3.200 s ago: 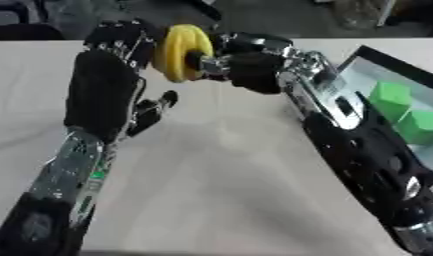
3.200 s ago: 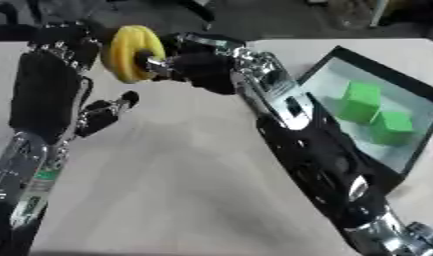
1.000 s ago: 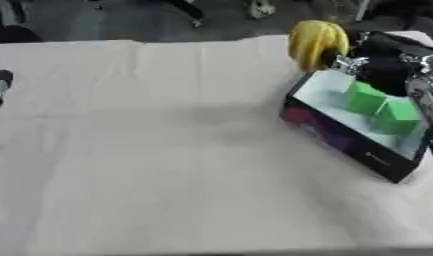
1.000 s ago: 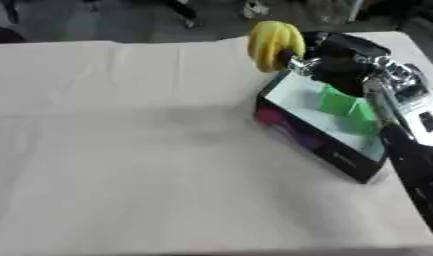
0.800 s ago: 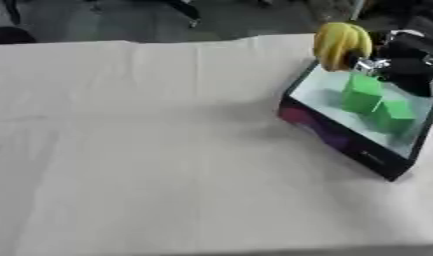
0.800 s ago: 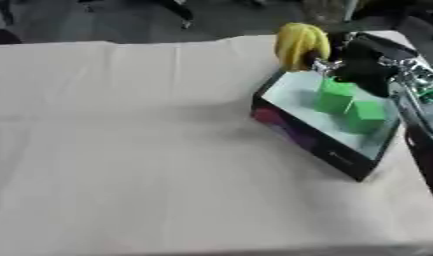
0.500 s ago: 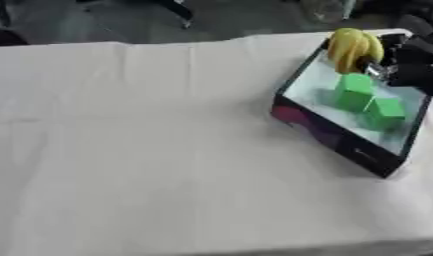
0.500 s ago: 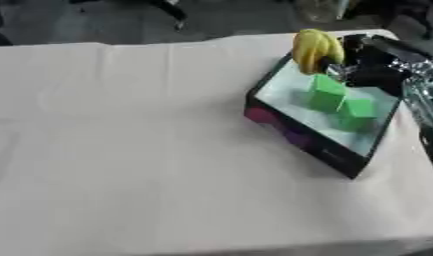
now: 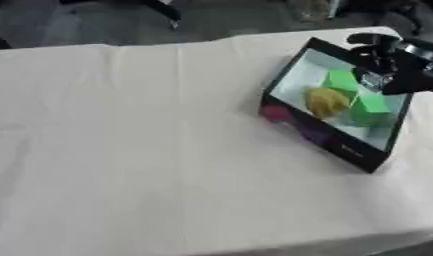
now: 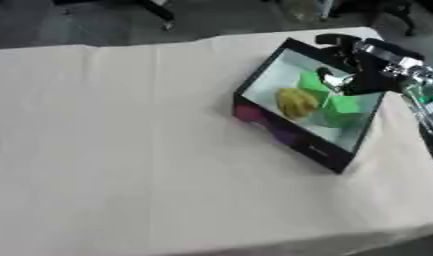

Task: Pick up the objects with one hand, pass them to the other hand, and then place them into the box on the other side of the table.

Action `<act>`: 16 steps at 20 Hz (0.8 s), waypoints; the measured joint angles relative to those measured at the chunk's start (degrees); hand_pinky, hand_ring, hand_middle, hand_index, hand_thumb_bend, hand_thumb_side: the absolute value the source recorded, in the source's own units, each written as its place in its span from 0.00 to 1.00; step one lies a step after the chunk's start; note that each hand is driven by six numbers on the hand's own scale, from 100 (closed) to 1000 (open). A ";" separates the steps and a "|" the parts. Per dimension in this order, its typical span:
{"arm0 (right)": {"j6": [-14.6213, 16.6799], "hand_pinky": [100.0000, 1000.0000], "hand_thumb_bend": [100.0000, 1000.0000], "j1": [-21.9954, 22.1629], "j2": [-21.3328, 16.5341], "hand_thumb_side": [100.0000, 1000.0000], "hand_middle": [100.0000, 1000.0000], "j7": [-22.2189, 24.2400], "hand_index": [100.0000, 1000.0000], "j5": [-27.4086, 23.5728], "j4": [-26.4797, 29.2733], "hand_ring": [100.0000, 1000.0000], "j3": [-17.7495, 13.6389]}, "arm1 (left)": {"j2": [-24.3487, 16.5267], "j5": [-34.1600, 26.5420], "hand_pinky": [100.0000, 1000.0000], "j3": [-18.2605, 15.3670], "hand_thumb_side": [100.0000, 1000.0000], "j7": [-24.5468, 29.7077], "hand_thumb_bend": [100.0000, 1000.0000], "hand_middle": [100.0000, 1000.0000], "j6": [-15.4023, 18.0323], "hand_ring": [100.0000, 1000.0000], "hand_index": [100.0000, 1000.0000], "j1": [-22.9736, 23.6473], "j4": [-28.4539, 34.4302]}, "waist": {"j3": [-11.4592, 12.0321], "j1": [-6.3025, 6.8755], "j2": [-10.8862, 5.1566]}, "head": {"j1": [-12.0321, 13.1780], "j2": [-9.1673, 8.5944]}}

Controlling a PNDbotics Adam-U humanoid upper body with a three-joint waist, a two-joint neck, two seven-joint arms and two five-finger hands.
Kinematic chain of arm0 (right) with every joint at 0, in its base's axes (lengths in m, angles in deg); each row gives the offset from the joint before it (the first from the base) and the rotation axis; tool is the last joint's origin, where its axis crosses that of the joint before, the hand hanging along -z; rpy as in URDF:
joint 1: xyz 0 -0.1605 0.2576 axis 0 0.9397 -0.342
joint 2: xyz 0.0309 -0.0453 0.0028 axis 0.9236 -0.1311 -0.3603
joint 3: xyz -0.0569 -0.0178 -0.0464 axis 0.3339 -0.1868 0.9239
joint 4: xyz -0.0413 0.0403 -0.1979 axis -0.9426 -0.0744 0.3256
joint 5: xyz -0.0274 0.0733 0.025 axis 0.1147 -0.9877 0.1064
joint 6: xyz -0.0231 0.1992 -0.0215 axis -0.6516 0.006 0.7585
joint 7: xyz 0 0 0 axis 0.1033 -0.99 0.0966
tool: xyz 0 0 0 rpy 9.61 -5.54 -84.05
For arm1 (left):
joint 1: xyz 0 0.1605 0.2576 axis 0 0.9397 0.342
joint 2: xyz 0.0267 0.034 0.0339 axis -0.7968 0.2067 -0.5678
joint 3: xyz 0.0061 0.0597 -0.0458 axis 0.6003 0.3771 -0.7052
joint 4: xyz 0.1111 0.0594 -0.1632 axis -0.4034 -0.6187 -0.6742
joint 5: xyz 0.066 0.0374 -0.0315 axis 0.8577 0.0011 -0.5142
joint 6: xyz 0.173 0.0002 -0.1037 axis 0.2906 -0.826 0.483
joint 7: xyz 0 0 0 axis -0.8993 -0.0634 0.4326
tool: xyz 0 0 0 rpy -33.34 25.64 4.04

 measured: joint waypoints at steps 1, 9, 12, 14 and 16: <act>0.94 1.00 0.00 0.02 0.02 0.11 1.00 -0.32 1.00 1.04 -0.63 1.00 -0.14 | 0.00 -0.05 0.72 0.00 0.11 0.01 0.71 0.60 -0.01 0.65 0.80 0.00 -0.12 | 0.04 0.00 0.00 | 0.04 0.00; 4.04 1.00 0.00 0.24 0.32 0.16 1.00 -2.82 1.00 5.29 -2.64 1.00 -0.65 | 0.01 -0.21 0.72 0.00 0.11 0.03 0.71 0.60 -0.04 0.65 0.80 0.03 -0.64 | 0.10 0.00 0.00 | 0.31 0.00; 2.74 1.00 0.00 0.34 1.93 0.39 1.00 -4.57 1.00 4.10 -1.80 1.00 -2.27 | 0.08 -0.80 0.71 -0.15 0.17 -0.10 0.66 0.59 -0.31 0.64 0.82 0.32 -0.65 | 0.05 0.03 0.00 | 0.65 0.00; 1.62 1.00 0.00 0.53 3.84 0.44 1.00 -6.17 1.00 2.57 -0.12 1.00 -3.02 | 0.58 -1.96 0.72 -0.61 0.24 0.15 0.62 0.59 -0.64 0.64 0.83 0.76 -0.67 | 0.05 0.05 0.00 | 0.98 0.00; 1.32 1.00 0.00 0.97 6.35 0.48 1.00 -7.98 1.00 0.84 2.36 1.00 -3.18 | 1.24 -3.60 0.76 -1.11 0.51 0.64 0.42 0.63 -0.89 0.67 0.87 1.30 -0.72 | 0.11 0.05 0.00 | 1.70 0.00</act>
